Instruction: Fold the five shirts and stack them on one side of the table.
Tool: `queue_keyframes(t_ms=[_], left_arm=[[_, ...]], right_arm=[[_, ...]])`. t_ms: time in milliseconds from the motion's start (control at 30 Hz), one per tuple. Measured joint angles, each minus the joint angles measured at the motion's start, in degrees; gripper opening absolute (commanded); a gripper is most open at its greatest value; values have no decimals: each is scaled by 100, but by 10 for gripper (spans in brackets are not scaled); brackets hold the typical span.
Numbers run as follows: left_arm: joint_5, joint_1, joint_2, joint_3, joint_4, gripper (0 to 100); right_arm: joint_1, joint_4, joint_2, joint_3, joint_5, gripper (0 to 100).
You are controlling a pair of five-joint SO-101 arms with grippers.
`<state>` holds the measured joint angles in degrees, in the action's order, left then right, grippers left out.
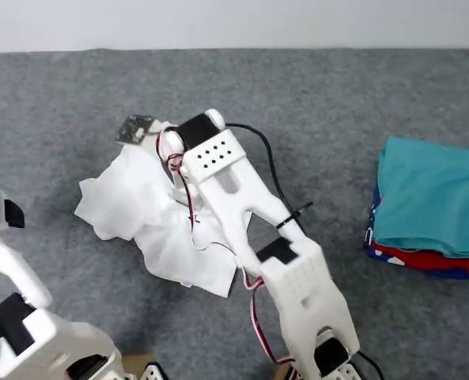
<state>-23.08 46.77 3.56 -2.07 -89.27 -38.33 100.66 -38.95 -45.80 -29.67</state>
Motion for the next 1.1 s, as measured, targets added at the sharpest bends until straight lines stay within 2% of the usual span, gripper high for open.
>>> queue_keyframes(t_ms=[167, 467, 733, 1100], left_arm=[[0, 0, 0, 0, 123, 213], [0, -97, 0, 0, 132, 213], [0, -97, 0, 0, 132, 213], [0, -158, 0, 0, 132, 213]], right_arm=[[0, 0, 369, 958, 9, 184], [88, 0, -62, 1002, 9, 203], [316, 0, -70, 527, 9, 204], [466, 0, 62, 765, 9, 204]])
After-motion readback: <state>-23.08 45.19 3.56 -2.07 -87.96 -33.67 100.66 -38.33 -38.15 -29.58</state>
